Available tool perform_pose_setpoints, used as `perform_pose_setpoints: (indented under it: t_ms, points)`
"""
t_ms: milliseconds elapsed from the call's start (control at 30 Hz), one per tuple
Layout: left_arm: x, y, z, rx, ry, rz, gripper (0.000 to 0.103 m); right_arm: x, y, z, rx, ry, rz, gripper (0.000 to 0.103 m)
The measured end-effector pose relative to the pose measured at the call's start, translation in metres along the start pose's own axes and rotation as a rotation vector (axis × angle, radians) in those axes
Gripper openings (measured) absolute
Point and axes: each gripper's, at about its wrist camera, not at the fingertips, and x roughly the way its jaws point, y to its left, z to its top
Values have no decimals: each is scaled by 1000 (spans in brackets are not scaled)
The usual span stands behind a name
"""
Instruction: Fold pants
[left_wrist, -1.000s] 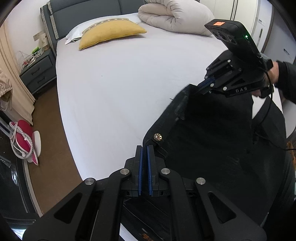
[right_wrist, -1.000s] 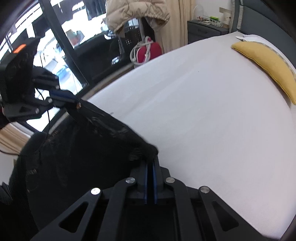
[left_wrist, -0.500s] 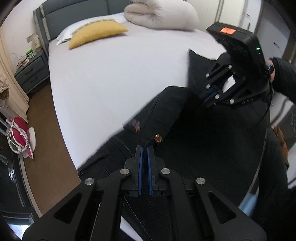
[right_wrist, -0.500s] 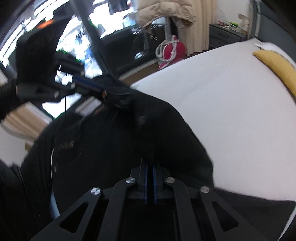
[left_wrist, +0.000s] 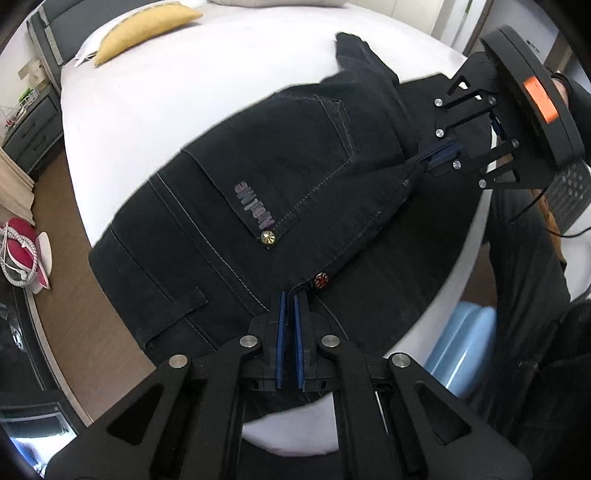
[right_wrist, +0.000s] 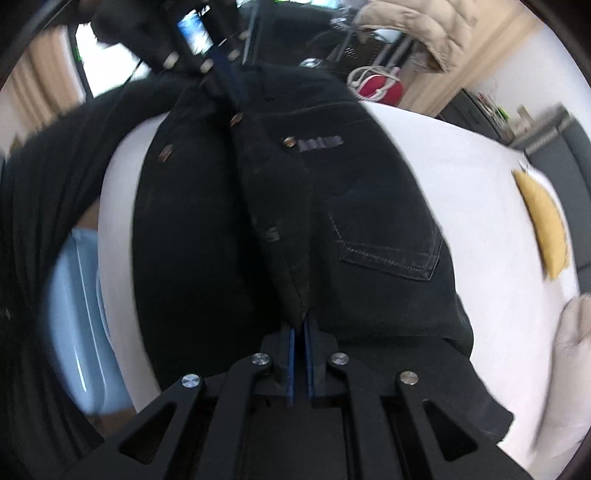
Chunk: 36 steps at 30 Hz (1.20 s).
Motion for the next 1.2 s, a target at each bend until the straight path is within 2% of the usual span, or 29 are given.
perform_pose_setpoints:
  t_ms: [300, 367, 467, 733, 1200]
  points:
    - [-1, -28, -6, 35, 31, 3, 4, 15, 43, 15, -127, 57, -105, 6]
    - [2, -32, -16, 43, 38, 0, 4, 12, 52, 6, -149, 70, -123, 6]
    - [-3, -21, -19, 42, 39, -8, 4, 14, 60, 9, -163, 83, -146, 6]
    - [-10, -10, -33, 34, 48, -19, 4, 7, 94, 12, -202, 93, -171, 6]
    - [-16, -11, -38, 31, 31, 3, 4, 7, 116, 2, -211, 107, -195, 6]
